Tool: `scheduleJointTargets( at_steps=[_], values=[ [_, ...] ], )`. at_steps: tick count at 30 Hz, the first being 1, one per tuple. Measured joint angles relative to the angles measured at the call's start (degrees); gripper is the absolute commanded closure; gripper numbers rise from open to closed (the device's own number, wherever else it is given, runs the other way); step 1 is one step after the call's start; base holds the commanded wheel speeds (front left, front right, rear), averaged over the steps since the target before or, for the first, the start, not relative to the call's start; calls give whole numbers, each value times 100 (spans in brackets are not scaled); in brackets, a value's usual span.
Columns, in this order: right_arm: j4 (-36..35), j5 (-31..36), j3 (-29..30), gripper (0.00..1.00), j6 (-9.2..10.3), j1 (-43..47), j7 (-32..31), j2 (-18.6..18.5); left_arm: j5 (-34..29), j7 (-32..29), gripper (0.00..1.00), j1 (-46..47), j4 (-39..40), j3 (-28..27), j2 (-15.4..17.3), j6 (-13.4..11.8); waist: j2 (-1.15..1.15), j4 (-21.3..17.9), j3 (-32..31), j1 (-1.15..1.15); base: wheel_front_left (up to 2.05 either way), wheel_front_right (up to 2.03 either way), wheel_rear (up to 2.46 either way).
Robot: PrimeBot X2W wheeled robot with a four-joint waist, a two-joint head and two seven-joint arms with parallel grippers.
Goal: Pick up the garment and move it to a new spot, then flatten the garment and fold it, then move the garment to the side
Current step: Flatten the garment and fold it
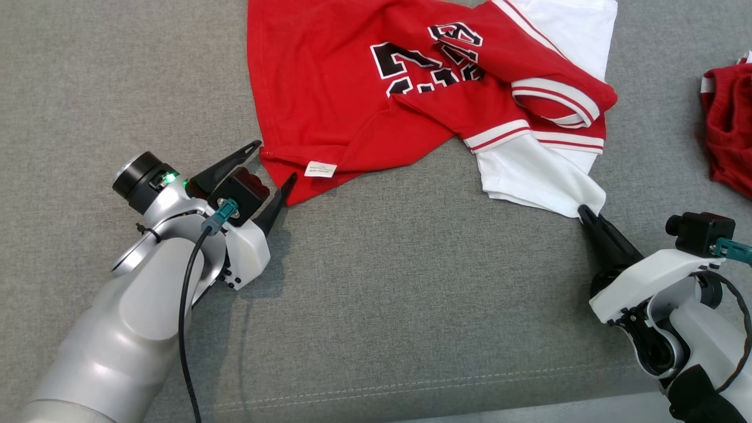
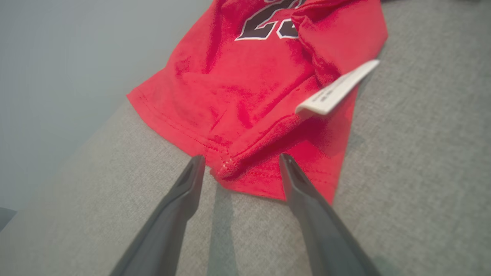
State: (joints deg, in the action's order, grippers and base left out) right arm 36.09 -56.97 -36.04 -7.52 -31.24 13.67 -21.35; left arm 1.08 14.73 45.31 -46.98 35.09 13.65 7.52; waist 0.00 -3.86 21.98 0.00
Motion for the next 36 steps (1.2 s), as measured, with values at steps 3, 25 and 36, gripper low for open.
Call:
scheduleJointTargets(
  at_steps=[3,25,36],
  values=[
    [-2,-7,-43,100,0,-32,7,15,-18,1,0,26,-157,77,11,0,0,-42,28,0,0,0,0],
    [-51,-89,-283,100,-26,-289,126,10,190,43,74,483,-566,190,23,-1,0,-182,275,0,0,0,0],
    [-214,-412,-90,100,-13,-342,100,11,424,14,100,551,-109,294,144,0,0,-104,168,0,0,0,0]
  ],
)
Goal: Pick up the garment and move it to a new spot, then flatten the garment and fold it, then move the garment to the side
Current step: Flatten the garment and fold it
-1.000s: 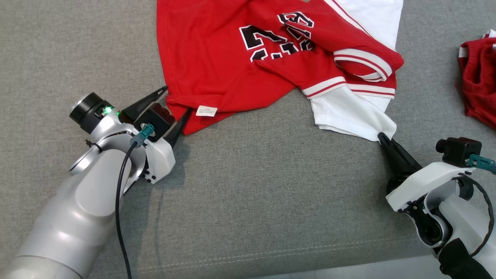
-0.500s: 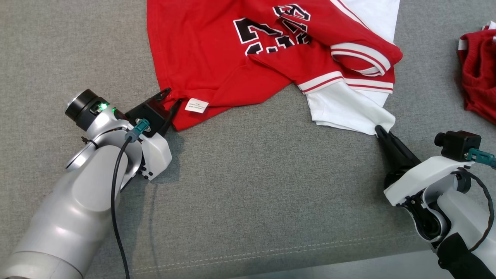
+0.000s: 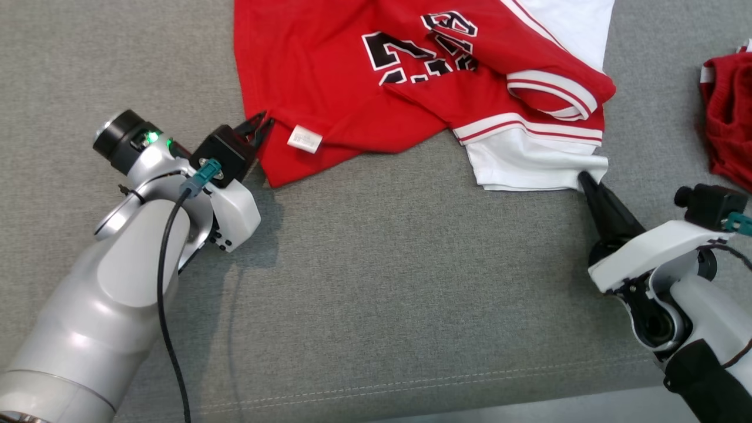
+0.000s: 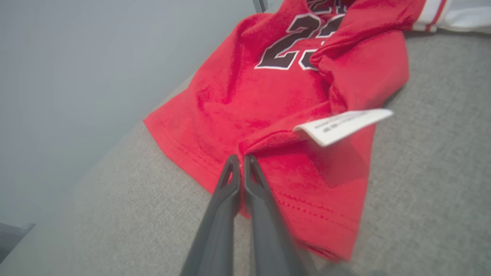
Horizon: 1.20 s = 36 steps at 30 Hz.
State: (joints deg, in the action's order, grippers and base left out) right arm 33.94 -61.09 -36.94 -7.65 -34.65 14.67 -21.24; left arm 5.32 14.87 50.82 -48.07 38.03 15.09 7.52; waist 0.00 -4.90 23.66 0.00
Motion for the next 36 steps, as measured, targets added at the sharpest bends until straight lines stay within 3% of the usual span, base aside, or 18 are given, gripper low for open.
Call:
scheduleJointTargets(
  at_steps=[5,9,16,22,30,33,36],
  values=[
    [-800,-1114,372,100,1,2,-260,-48,265,-4,100,-7,826,82,327,0,0,137,-211,0,0,0,0],
    [-1293,-1812,614,100,22,-166,-753,-267,388,-5,100,121,1209,78,805,0,0,249,-431,0,0,0,0],
    [-1327,-2551,1228,100,26,-1363,-1060,-265,523,-3,100,1040,1456,-162,1199,1,0,407,-878,0,0,0,0],
    [-1203,-2692,1271,100,26,-1663,-1241,-293,810,-2,100,892,1595,-166,1385,0,0,512,-1283,0,0,0,0],
    [-1089,-2710,405,100,33,-450,-2330,-565,2568,-261,100,-935,1518,1356,1507,0,0,664,-1763,0,0,0,0],
    [-1380,-2715,-37,100,43,24,-2976,-750,3420,-735,100,-1312,1870,2061,1733,1,0,701,-1928,0,0,0,0],
    [-1768,-2735,-386,100,43,237,-3730,-1133,4263,-1316,100,-1399,2558,2798,2163,0,0,725,-2051,0,0,0,0]
  ],
)
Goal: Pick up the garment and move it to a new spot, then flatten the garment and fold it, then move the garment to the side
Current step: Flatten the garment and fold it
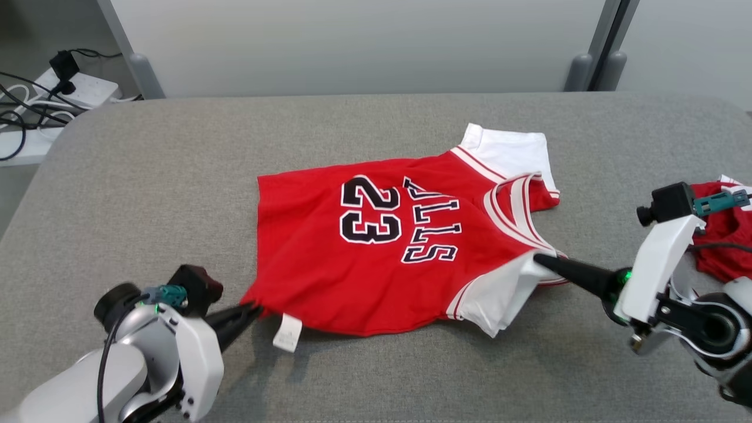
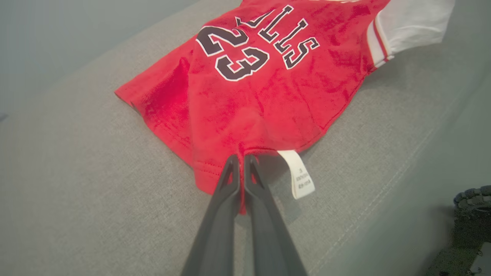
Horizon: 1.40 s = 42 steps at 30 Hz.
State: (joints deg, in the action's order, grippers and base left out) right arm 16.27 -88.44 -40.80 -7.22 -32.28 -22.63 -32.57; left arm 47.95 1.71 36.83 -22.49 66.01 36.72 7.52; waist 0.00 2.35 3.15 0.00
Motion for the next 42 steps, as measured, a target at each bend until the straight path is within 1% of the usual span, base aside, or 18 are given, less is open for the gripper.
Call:
scheduleJointTargets(
  at_steps=[4,7,10,13,15,17,19,21,22,23,26,27,28,29,31,33,38,42],
  values=[
    [-751,-552,-223,100,0,140,-1158,-628,932,-779,100,166,1031,647,701,0,0,35,-127,0,0,0,0],
    [-1374,-1016,-325,100,0,242,-1766,-1128,1514,-1503,100,473,1785,822,1273,0,0,28,-82,0,0,0,0],
    [-1953,-1203,-333,100,0,222,-1733,-1714,2195,-2103,100,804,2434,892,1686,-1,0,20,138,0,0,0,0],
    [-1979,-1146,-302,100,0,101,-1445,-1735,2398,-2141,100,984,2560,892,1634,-2,0,20,324,0,0,0,0],
    [-1802,-844,-309,100,0,-226,-1169,-1636,2443,-2078,100,1207,2517,894,1425,-2,0,25,563,0,0,0,0],
    [-1334,-497,-346,100,0,-733,-1009,-1363,2689,-2000,100,1415,2272,875,1101,-2,0,32,852,0,0,0,0],
    [-683,-248,-407,100,0,-1316,-987,-899,3026,-2038,100,1606,1902,849,737,-2,0,41,1178,0,0,0,0],
    [175,-73,-370,100,0,-2020,-867,-258,3207,-2073,100,1876,1371,738,398,-1,0,47,1539,0,0,0,0],
    [633,75,-238,100,0,-2441,-598,77,3195,-1915,100,2090,1074,613,264,-2,0,48,1723,0,0,0,0],
    [1112,319,-37,100,1,-2964,-177,401,2958,-1523,100,2415,798,437,170,-1,0,49,1914,0,0,0,0],
    [2181,1131,839,100,1,-4846,1533,1036,1708,831,100,3992,-58,-628,-20,-1,0,40,2452,0,0,0,0],
    [2403,1347,1055,100,0,-5435,2015,1074,1436,1238,100,4585,-226,-972,-59,-1,0,37,2602,0,0,0,0],
    [2583,1501,1233,100,0,-5912,2341,1084,1196,1311,100,5074,-330,-1189,-81,-2,0,34,2729,0,0,0,0],
    [2724,1518,1327,100,0,-6212,2450,1082,1028,1322,100,5341,-379,-1304,-119,-1,0,28,2820,0,0,0,0],
    [2954,1610,1322,100,0,-6332,2506,1087,790,1326,100,5344,-379,-1449,-220,-1,0,2,2873,0,0,0,0],
    [3096,1581,1284,100,0,-6172,2309,1146,734,1324,100,5035,-382,-1496,-319,-1,0,-18,2802,0,0,0,0],
    [2889,1299,1438,100,0,-6100,1958,1027,627,1319,100,4646,-467,-1348,58,-1,0,-196,2834,0,0,0,0],
    [2595,932,1410,100,0,-5565,1341,922,791,1318,100,3927,-658,-1162,66,-1,0,-310,2987,0,0,0,0]
  ],
)
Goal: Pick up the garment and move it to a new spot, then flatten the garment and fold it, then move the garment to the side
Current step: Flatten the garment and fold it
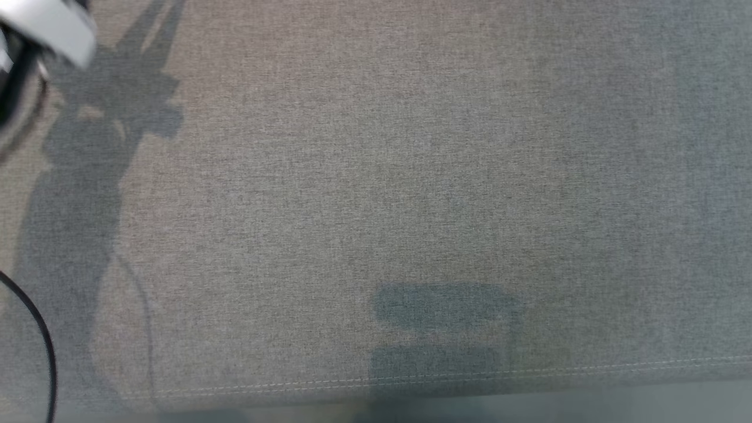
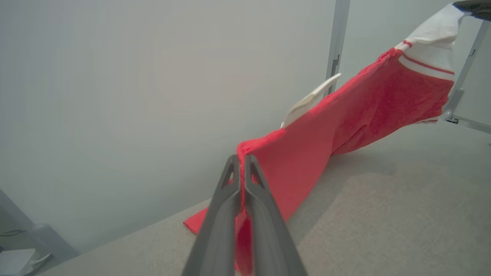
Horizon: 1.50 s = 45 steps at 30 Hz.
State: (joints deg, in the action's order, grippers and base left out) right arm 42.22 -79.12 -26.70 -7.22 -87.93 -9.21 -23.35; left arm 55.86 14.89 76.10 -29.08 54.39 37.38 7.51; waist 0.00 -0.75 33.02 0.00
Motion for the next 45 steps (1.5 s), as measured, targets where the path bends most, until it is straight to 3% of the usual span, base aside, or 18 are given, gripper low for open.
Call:
scheduleJointTargets(
  at_steps=[2,6,11,17,28,36,45],
  values=[
    [-225,-214,-82,100,0,577,-450,-46,27,-11,100,-482,-66,160,-19,1,0,-49,1,0,0,0,0],
    [-900,-766,-166,100,0,1694,-1274,-389,126,-16,100,-1357,5,-44,-49,1,0,-37,-107,0,0,0,0],
    [-1646,-1261,-93,100,0,2839,-1689,-896,-65,-18,100,-2230,302,-561,-76,1,0,34,-419,0,0,0,0],
    [-2238,-1783,-244,100,0,4269,-2062,-1090,-511,-18,100,-3365,437,-938,-211,1,0,114,-1101,0,0,0,0],
    [-2650,-2337,-469,100,0,5647,-2085,-1490,-1261,-19,100,-4551,103,-1163,-414,1,0,159,-2084,0,0,0,0],
    [-3027,-2530,-691,100,0,6064,-1820,-1775,-1557,-19,100,-4971,-67,-1316,-684,1,0,107,-2280,0,0,0,0],
    [-3198,-2629,-1124,100,0,6535,-1478,-1851,-1864,-23,100,-5397,-341,-1484,-971,1,0,134,-2600,0,0,0,0]
  ],
)
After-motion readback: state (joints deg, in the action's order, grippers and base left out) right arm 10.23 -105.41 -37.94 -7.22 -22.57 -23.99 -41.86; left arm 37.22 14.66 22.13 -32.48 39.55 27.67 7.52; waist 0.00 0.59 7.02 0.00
